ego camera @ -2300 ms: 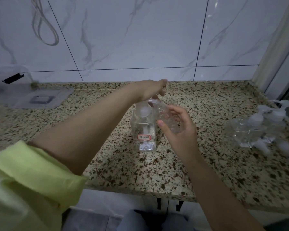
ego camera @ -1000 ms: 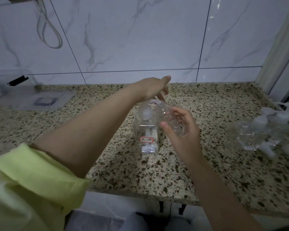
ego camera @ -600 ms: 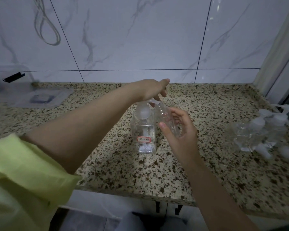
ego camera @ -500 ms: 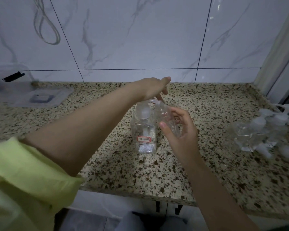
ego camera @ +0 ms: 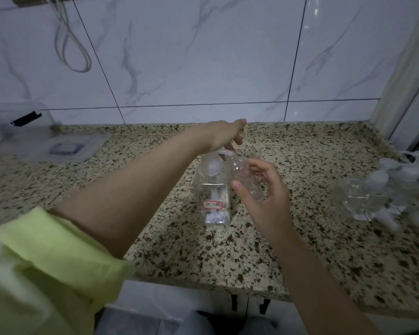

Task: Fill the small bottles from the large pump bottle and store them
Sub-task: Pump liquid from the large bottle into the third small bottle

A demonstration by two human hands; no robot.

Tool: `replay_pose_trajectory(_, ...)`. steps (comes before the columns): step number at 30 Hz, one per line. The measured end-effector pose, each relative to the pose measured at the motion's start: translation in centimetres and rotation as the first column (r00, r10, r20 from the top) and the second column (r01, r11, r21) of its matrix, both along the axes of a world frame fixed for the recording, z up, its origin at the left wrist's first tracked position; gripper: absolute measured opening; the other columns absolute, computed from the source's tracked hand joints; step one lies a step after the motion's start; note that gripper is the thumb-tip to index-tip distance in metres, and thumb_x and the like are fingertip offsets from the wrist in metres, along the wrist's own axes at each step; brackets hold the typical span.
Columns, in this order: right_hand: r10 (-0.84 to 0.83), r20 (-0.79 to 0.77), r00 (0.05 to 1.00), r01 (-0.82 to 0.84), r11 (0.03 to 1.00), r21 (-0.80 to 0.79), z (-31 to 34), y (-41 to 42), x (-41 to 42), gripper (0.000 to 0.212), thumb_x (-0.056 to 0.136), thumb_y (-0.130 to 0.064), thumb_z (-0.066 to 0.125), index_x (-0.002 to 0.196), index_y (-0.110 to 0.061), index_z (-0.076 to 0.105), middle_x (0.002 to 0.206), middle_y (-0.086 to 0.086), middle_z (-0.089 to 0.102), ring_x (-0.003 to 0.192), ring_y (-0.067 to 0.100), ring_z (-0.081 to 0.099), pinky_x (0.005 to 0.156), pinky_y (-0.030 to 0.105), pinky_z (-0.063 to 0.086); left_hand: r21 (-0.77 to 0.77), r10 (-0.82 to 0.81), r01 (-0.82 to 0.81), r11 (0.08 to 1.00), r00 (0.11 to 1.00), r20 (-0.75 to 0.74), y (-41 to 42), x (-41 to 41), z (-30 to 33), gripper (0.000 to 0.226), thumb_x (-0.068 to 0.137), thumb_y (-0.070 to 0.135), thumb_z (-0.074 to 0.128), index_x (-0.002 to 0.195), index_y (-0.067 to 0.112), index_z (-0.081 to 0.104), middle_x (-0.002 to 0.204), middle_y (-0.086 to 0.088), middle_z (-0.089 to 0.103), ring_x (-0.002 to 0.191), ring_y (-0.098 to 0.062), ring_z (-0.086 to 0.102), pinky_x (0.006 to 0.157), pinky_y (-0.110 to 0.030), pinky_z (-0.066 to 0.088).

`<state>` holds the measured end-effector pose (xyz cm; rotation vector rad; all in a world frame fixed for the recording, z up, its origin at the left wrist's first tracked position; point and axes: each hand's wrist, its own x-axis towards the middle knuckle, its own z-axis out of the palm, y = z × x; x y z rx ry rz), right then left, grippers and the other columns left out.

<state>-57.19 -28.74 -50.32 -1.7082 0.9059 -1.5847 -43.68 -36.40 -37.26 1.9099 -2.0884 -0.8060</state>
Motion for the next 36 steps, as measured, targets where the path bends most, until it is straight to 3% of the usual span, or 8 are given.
replay_pose_trajectory(7, -0.002, -0.003, 1.000, 0.002, 1.000, 0.025, -0.20, -0.14, -0.04, 0.045, 0.087, -0.017, 0.079, 0.120, -0.038, 0.058, 0.115, -0.028, 0.064, 0.111, 0.004, 0.062, 0.096, 0.038, 0.054, -0.021, -0.008, 0.008, 1.000, 1.000, 0.010, 0.18, 0.10, -0.06, 0.071, 0.104, 0.057, 0.010, 0.126, 0.019, 0.065, 0.117, -0.002, 0.072, 0.118, -0.024, 0.058, 0.107, -0.043, 0.035)
replay_pose_trajectory(12, 0.004, 0.003, 1.000, -0.004, 1.000, 0.026, -0.32, -0.20, -0.08, 0.044, 0.086, -0.017, 0.079, 0.122, -0.032, 0.059, 0.116, -0.026, 0.065, 0.112, 0.003, 0.062, 0.097, 0.032, 0.053, -0.017, -0.014, 0.014, 1.000, 1.000, 0.019, 0.00, 0.13, -0.04, 0.069, 0.104, 0.055, 0.008, 0.127, 0.023, 0.065, 0.118, -0.003, 0.072, 0.118, -0.024, 0.058, 0.111, -0.045, 0.033)
replay_pose_trajectory(18, 0.014, 0.016, 1.000, -0.014, 0.998, 0.054, -0.31, -0.20, -0.05, 0.043, 0.087, -0.018, 0.079, 0.123, -0.031, 0.060, 0.116, -0.026, 0.064, 0.113, 0.004, 0.062, 0.098, 0.044, 0.054, 0.022, -0.034, 0.034, 0.999, 0.999, -0.030, 0.08, 0.10, 0.11, 0.064, 0.105, 0.054, 0.008, 0.136, 0.025, 0.056, 0.122, -0.005, 0.070, 0.127, -0.027, 0.053, 0.110, -0.045, 0.029)
replay_pose_trajectory(24, 0.008, 0.011, 1.000, -0.008, 0.999, 0.048, -0.30, -0.17, -0.10, 0.043, 0.086, -0.022, 0.079, 0.123, -0.033, 0.060, 0.117, -0.027, 0.064, 0.112, 0.002, 0.062, 0.097, 0.035, 0.053, 0.044, -0.027, 0.028, 0.999, 0.999, -0.036, 0.04, 0.24, 0.06, 0.064, 0.105, 0.055, 0.009, 0.138, 0.025, 0.055, 0.126, -0.008, 0.068, 0.129, -0.029, 0.051, 0.114, -0.050, 0.030)
replay_pose_trajectory(27, 0.017, 0.013, 1.000, -0.018, 0.999, 0.043, -0.31, -0.10, -0.20, 0.042, 0.086, -0.019, 0.078, 0.122, -0.031, 0.059, 0.113, -0.032, 0.063, 0.109, -0.004, 0.061, 0.091, 0.015, 0.051, 0.062, -0.034, 0.035, 0.997, 0.999, -0.009, -0.05, 0.19, -0.03, 0.065, 0.104, 0.056, 0.010, 0.138, 0.024, 0.056, 0.130, -0.011, 0.064, 0.125, -0.028, 0.054, 0.110, -0.043, 0.032)
replay_pose_trajectory(29, 0.018, 0.022, 1.000, -0.019, 0.998, 0.053, -0.29, -0.18, -0.22, 0.042, 0.086, -0.017, 0.079, 0.120, -0.033, 0.059, 0.112, -0.033, 0.063, 0.106, -0.008, 0.061, 0.086, 0.008, 0.048, 0.039, -0.028, 0.029, 0.999, 0.999, -0.030, -0.09, 0.32, 0.03, 0.064, 0.105, 0.056, 0.010, 0.135, 0.026, 0.057, 0.125, -0.008, 0.067, 0.117, -0.026, 0.057, 0.111, -0.047, 0.033)
replay_pose_trajectory(34, -0.011, -0.010, 1.000, 0.011, 1.000, 0.008, -0.38, -0.27, -0.22, 0.044, 0.086, -0.020, 0.080, 0.123, -0.031, 0.059, 0.115, -0.025, 0.065, 0.110, -0.001, 0.061, 0.092, 0.013, 0.047, 0.016, -0.035, 0.034, 0.999, 0.999, 0.035, -0.17, 0.09, 0.01, 0.066, 0.105, 0.054, 0.010, 0.136, 0.022, 0.058, 0.128, -0.010, 0.066, 0.114, -0.022, 0.057, 0.099, -0.037, 0.031)
replay_pose_trajectory(36, -0.010, -0.008, 1.000, 0.010, 1.000, 0.005, -0.36, -0.28, -0.22, 0.044, 0.085, -0.020, 0.080, 0.123, -0.030, 0.059, 0.115, -0.025, 0.065, 0.111, 0.000, 0.061, 0.093, 0.012, 0.046, 0.000, -0.039, 0.039, 0.999, 0.999, 0.027, -0.08, 0.02, 0.06, 0.065, 0.105, 0.054, 0.010, 0.135, 0.022, 0.059, 0.123, -0.007, 0.069, 0.118, -0.024, 0.057, 0.107, -0.042, 0.033)
